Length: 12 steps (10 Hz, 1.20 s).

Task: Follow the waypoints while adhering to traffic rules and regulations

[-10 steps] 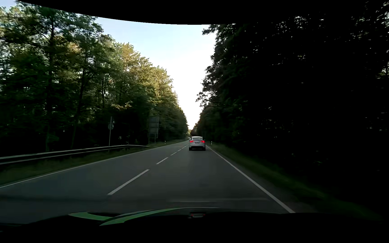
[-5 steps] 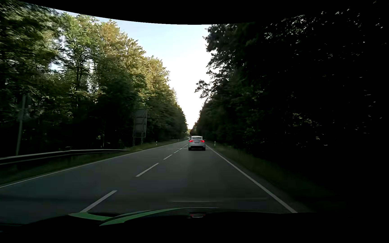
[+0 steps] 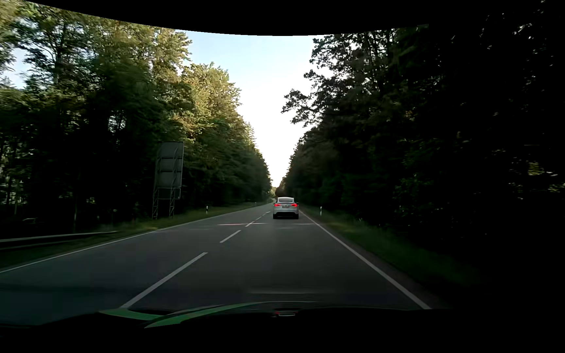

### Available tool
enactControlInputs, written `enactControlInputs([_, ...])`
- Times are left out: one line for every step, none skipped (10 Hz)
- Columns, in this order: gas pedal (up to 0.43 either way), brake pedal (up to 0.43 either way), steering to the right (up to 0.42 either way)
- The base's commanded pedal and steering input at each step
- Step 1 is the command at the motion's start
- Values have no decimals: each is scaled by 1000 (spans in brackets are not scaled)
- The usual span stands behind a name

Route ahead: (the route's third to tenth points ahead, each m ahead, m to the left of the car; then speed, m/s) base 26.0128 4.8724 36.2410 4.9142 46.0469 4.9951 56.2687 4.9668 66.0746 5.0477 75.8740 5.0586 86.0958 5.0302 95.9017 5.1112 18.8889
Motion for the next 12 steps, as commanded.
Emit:
enactControlInputs([0,0,3])
enactControlInputs([0,0,3])
enactControlInputs([0,0,2])
enactControlInputs([0,0,3])
enactControlInputs([0,0,2])
enactControlInputs([0,0,3])
enactControlInputs([0,0,2])
enactControlInputs([0,0,3])
enactControlInputs([0,0,3])
enactControlInputs([0,0,3])
enactControlInputs([0,0,3])
enactControlInputs([0,0,3])
